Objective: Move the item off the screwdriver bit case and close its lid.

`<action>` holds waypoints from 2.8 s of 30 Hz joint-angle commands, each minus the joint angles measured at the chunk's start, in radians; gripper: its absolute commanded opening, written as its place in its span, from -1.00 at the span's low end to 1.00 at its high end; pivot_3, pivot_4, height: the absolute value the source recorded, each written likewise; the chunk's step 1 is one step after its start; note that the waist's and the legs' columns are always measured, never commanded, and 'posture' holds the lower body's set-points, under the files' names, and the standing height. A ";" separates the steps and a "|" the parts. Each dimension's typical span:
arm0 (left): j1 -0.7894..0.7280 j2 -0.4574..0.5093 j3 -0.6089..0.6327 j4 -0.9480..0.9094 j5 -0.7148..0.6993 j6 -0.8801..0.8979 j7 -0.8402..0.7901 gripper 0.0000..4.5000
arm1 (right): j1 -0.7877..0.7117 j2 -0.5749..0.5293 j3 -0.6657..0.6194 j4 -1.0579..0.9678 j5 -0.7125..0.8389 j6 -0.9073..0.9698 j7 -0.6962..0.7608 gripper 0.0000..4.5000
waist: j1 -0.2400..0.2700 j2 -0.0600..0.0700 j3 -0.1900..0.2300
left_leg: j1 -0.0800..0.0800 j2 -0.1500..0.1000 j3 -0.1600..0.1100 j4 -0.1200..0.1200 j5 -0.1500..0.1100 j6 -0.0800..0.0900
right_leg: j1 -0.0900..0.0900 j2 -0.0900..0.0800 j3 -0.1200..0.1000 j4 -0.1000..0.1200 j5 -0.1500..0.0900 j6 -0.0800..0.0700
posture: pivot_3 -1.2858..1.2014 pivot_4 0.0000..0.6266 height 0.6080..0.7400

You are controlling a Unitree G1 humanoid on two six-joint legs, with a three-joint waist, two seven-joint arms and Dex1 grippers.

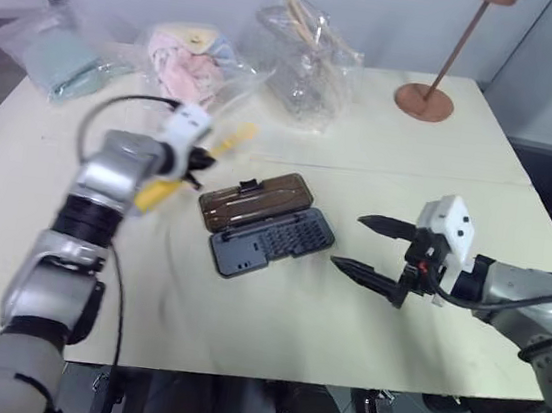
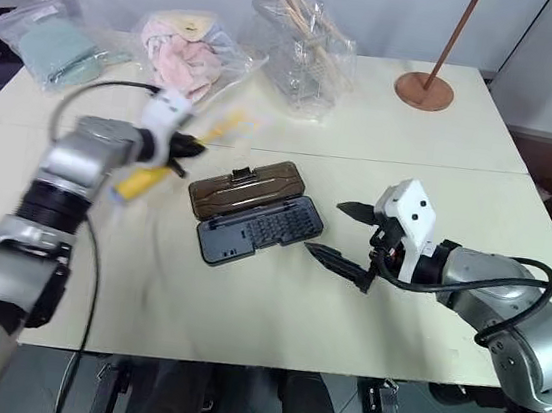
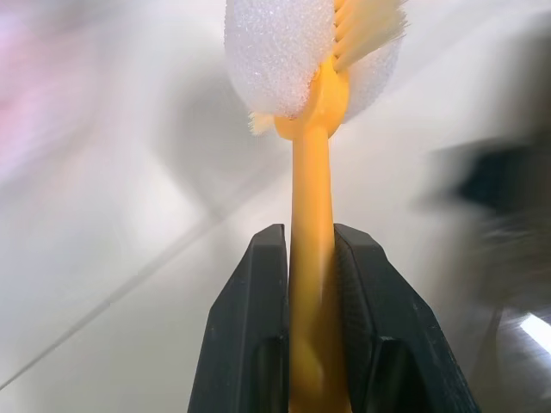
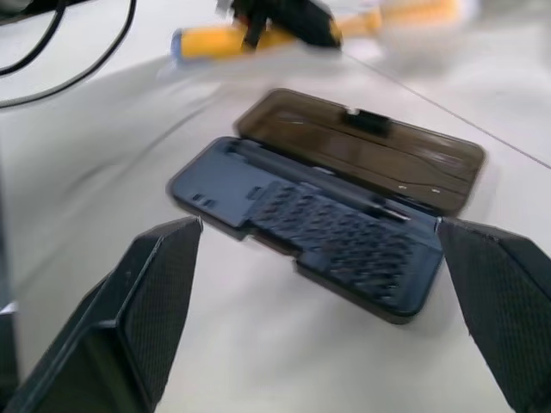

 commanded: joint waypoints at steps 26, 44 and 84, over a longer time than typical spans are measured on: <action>0.092 0.187 0.199 -0.278 -0.187 0.016 -0.078 0.97 | -0.101 -0.044 0.015 0.064 -0.005 -0.047 0.119 1.00 | 0.040 -0.004 0.000 | -0.001 -0.002 -0.001 0.001 0.000 -0.001 | 0.002 -0.005 -0.004 0.000 0.000 0.000 | 0.03 -0.52 0.95; -0.198 -0.160 -0.255 0.440 0.130 -0.569 -0.347 0.97 | 0.068 -0.046 -0.144 -0.135 0.094 0.036 -0.060 1.00 | 0.027 -0.006 0.000 | -0.001 -0.001 -0.001 0.001 0.000 0.000 | 0.000 0.000 -0.002 0.001 0.000 -0.001 | 0.03 -0.52 0.95; -0.098 -0.063 -0.284 0.510 0.237 -0.936 -0.663 -0.99 | -0.031 -0.120 -0.034 -0.045 0.095 -0.008 0.022 1.00 | 0.020 -0.003 -0.003 | 0.007 -0.001 -0.001 0.001 -0.001 0.003 | 0.008 0.001 -0.001 0.001 0.000 -0.002 | 0.03 -0.52 0.95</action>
